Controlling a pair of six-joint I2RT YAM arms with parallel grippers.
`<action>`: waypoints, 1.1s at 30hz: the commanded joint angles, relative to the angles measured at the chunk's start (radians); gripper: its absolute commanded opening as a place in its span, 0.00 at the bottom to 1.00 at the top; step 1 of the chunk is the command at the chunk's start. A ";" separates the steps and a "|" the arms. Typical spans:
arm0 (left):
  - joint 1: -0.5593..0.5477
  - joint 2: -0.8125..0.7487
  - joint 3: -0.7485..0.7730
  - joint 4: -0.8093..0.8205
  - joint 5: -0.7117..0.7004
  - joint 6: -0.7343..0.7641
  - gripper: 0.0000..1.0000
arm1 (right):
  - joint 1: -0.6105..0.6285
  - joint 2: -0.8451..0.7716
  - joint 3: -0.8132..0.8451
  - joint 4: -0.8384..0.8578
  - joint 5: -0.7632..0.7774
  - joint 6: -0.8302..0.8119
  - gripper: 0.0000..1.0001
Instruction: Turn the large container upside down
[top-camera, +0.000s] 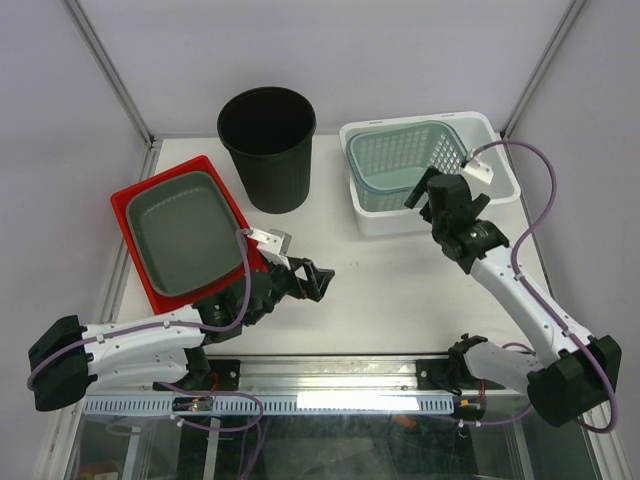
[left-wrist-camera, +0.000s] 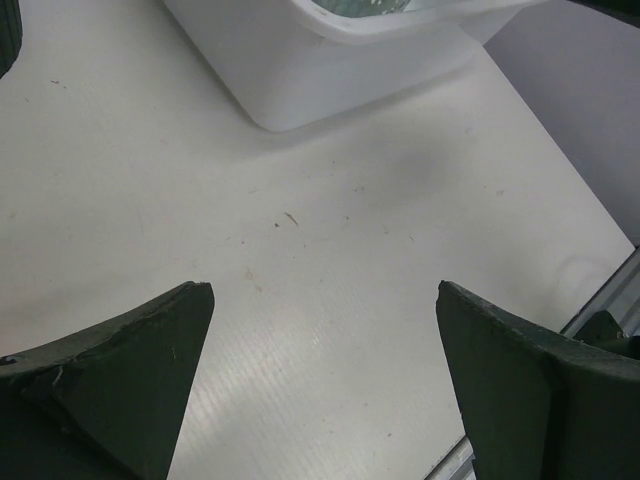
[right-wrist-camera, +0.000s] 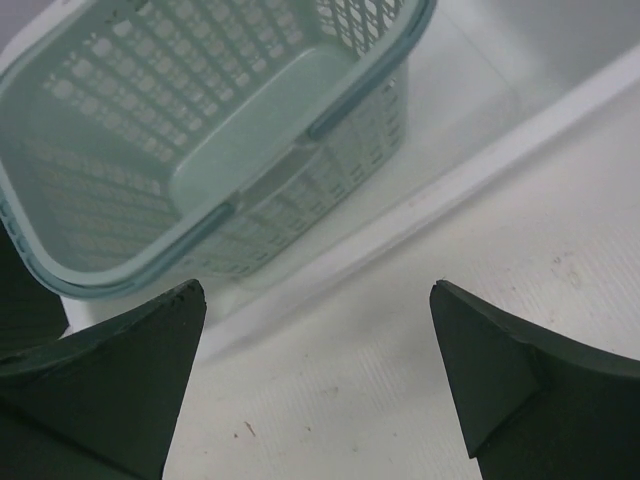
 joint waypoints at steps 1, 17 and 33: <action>-0.013 -0.035 -0.022 0.022 -0.032 -0.054 0.99 | -0.060 0.083 0.137 0.040 -0.159 -0.076 0.99; -0.013 -0.069 -0.032 -0.002 0.008 -0.075 0.99 | -0.157 0.396 0.487 -0.180 -0.348 -0.006 0.99; -0.012 -0.091 -0.011 -0.024 0.071 -0.068 0.99 | -0.227 0.590 0.658 -0.334 -0.310 0.204 0.94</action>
